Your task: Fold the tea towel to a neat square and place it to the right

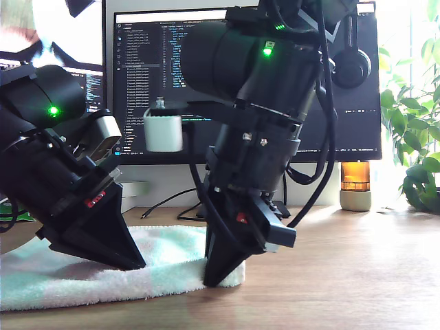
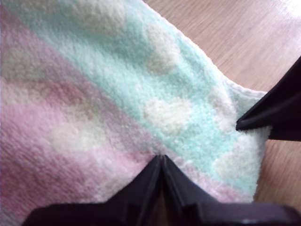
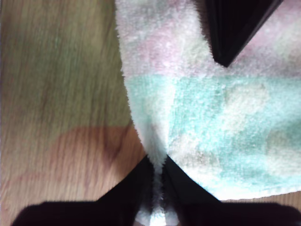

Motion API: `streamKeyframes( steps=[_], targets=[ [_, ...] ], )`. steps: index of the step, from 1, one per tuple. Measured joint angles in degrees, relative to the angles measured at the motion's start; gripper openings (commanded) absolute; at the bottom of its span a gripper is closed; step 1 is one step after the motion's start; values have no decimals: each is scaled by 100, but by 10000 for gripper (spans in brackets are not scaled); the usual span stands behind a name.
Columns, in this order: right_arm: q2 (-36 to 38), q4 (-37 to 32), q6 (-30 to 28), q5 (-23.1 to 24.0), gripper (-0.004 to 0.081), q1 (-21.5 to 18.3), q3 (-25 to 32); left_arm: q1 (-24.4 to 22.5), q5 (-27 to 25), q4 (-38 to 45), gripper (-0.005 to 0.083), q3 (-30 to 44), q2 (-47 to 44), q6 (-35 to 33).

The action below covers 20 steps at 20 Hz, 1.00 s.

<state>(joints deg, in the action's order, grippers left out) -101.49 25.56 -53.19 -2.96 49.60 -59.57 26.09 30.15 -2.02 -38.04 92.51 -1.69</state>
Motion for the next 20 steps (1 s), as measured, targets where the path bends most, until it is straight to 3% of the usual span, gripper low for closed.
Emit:
streamKeyframes(
  steps=[6, 9, 13, 18, 20],
  targets=[
    [-63, 389, 153, 2, -11, 0, -214, 0, -7, 22, -21, 0, -22, -452],
    [-70, 673, 216, -4, -11, 0, -376, 0, -98, -188, -21, 2, -529, -616],
    [-74, 1047, 262, -140, -11, 0, -645, 0, -503, -651, -21, 0, -1685, -887],
    [-74, 1370, 385, -245, -11, -2, -977, 28, -1128, -1799, 19, 0, -2214, -1038],
    [-74, 1408, 385, -245, -11, -2, -1091, 136, -1429, -2026, 115, 0, -2435, -1145]
  ],
)
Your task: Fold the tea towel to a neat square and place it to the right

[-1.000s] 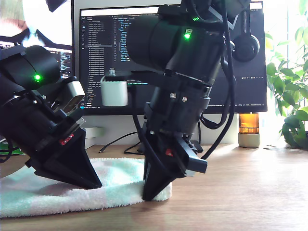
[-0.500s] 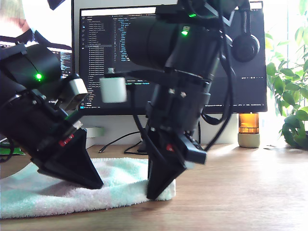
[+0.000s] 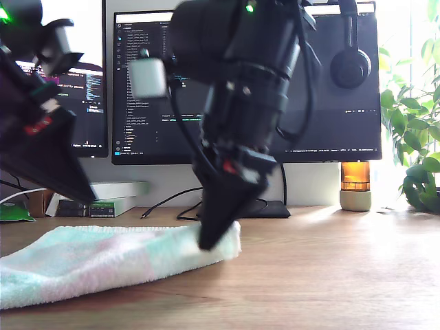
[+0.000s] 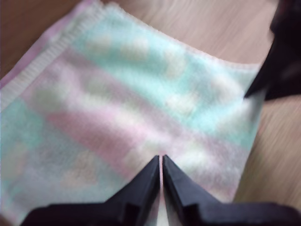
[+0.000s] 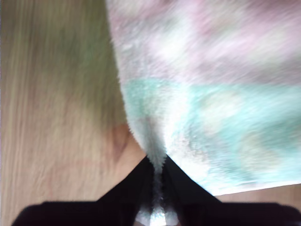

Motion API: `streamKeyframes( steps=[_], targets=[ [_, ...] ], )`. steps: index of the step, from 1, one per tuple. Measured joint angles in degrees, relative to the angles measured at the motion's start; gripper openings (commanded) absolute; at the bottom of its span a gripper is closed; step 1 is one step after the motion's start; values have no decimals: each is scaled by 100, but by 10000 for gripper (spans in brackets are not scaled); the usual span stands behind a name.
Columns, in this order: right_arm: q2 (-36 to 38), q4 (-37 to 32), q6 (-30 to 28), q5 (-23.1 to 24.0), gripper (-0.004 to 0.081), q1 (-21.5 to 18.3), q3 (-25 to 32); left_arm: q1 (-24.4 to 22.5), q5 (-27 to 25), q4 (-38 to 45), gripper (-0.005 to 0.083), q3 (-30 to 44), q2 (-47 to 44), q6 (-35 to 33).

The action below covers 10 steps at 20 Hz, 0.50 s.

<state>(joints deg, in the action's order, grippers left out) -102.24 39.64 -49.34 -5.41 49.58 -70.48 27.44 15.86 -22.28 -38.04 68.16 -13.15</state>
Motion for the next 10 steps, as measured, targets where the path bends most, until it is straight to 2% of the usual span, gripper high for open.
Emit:
streamKeyframes(
  steps=[2, 6, 10],
  targets=[
    [0, 4, 0, -20, -11, 0, -55, 149, -164, -269, 195, 0, -260, -162],
    [0, 11, 0, -66, -11, -17, -76, 516, -546, -1158, 204, 0, -341, -208],
    [0, 9, 2, -175, -11, -223, -76, 1021, -1005, -1421, 239, 0, -341, -203]
  ],
)
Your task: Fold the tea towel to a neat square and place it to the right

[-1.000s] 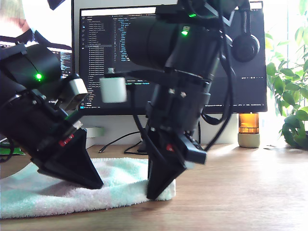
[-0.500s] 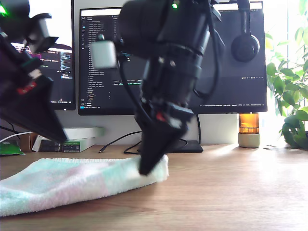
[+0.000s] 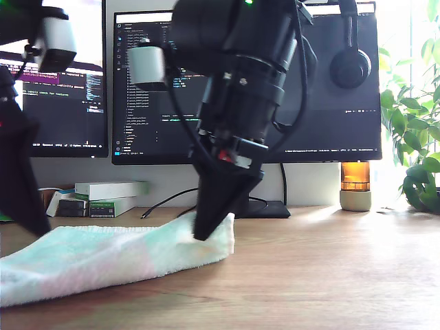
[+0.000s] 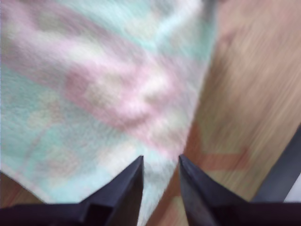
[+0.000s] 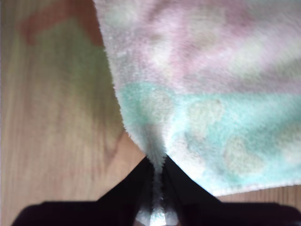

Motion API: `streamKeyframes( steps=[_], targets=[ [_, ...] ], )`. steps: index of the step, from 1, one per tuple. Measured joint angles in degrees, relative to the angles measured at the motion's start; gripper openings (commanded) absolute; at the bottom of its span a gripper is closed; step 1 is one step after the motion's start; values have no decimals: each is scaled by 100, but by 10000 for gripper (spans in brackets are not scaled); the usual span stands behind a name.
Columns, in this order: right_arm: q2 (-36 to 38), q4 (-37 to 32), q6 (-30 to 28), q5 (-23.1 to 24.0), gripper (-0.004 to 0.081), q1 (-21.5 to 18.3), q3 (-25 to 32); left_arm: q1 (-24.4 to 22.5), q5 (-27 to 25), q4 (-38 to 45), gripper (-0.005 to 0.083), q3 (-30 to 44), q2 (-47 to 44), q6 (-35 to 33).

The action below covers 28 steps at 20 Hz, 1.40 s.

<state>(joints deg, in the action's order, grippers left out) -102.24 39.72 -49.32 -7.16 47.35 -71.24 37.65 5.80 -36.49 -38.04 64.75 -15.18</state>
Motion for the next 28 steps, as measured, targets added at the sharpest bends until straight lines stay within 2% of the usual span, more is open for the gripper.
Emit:
streamKeyframes(
  steps=[3, 4, 6, 9, 13, 16, 23, 26, 28],
  targets=[
    [0, 7, 17, -175, -11, -190, -13, 295, -439, -28, 240, 0, 0, 0],
    [-2, 13, 79, -278, -11, -238, -52, 356, -503, -55, 266, 0, 0, 2],
    [-2, 24, 151, -437, -11, -348, -208, 446, -638, -52, 310, 0, 0, 0],
    [-2, -42, 280, -592, -11, -378, -435, 514, -898, 59, 311, 0, 0, 0],
    [-2, -85, 299, -645, -11, -378, -444, 518, -1034, 337, 430, 0, 0, -44],
    [-2, -149, 365, -647, -11, -378, -444, 520, -863, 372, 470, 0, 74, -138],
    [-2, -240, 431, -651, -11, -463, -444, 586, -789, 518, 468, 0, 542, -155],
    [-2, -238, 442, -662, -11, -511, -444, 586, -1054, 525, 465, 0, 981, -155],
    [-2, -238, 450, -667, -11, -529, -444, 588, -1434, 595, 460, 0, 1257, -155]
  ],
)
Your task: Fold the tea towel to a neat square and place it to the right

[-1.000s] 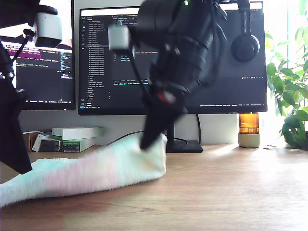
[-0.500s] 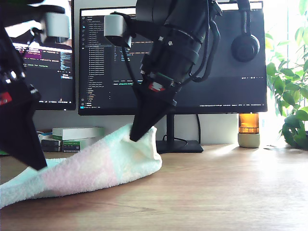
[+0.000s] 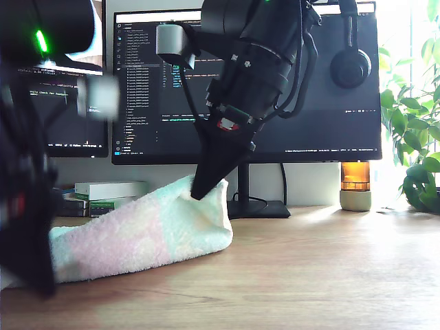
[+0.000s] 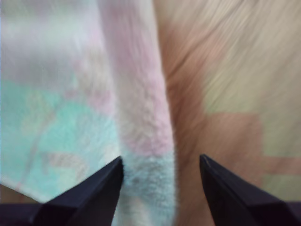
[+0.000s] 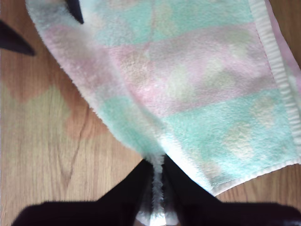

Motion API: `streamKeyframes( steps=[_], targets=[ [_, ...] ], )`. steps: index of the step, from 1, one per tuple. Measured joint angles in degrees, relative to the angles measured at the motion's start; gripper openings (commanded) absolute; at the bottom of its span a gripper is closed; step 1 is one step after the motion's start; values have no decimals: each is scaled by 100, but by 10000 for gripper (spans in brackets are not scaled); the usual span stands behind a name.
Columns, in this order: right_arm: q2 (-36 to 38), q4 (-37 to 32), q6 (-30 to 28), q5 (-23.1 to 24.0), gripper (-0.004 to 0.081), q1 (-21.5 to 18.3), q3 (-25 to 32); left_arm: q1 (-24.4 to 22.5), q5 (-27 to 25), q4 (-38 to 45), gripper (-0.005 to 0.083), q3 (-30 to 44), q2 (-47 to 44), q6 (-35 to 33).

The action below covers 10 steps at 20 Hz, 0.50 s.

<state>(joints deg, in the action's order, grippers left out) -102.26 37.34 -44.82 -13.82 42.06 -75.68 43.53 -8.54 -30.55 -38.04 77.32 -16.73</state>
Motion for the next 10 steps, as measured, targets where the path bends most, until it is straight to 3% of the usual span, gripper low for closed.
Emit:
streamKeyframes(
  steps=[4, 10],
  targets=[
    [0, -2, 0, -4, -11, 2, 0, -2, -378, 15, 278, 0, 35, 0],
    [0, 0, 94, -4, -11, -48, 0, 57, -90, -289, -17, 0, 28, 4]
  ],
)
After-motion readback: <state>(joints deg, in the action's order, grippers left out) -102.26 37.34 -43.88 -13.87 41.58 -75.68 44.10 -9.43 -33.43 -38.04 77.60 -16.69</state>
